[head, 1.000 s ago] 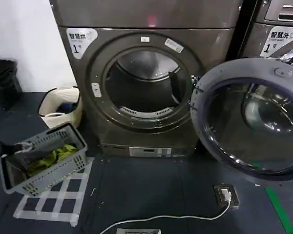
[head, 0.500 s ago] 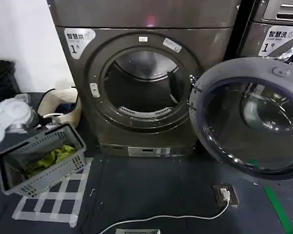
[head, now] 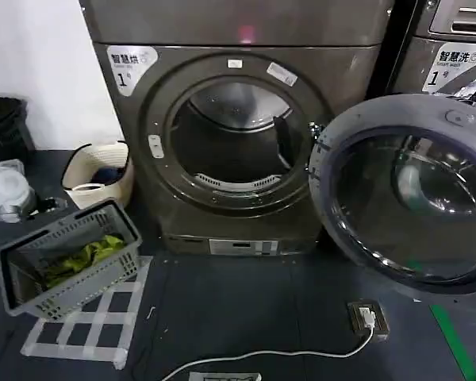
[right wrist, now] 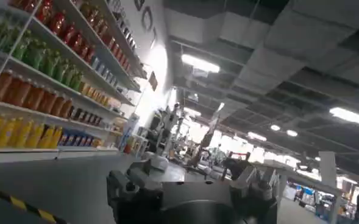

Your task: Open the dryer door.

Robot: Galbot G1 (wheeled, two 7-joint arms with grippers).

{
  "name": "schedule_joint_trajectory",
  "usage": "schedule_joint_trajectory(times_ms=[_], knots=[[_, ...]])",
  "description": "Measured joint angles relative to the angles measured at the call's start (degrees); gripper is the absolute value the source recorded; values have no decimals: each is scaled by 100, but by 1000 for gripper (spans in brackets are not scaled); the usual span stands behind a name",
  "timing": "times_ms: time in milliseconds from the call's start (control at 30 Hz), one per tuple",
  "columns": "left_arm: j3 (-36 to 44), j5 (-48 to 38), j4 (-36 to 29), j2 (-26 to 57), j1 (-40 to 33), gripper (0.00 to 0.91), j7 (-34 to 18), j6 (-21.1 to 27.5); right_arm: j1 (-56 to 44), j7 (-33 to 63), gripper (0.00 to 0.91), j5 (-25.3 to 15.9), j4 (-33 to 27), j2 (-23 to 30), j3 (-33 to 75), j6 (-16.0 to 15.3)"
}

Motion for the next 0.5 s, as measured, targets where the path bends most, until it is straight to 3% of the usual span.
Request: schedule_joint_trajectory(times_ms=[500], knots=[[7,-267,-105,241,236,907,-60,-1,17,-7,907,5,-69,0,30,25]])
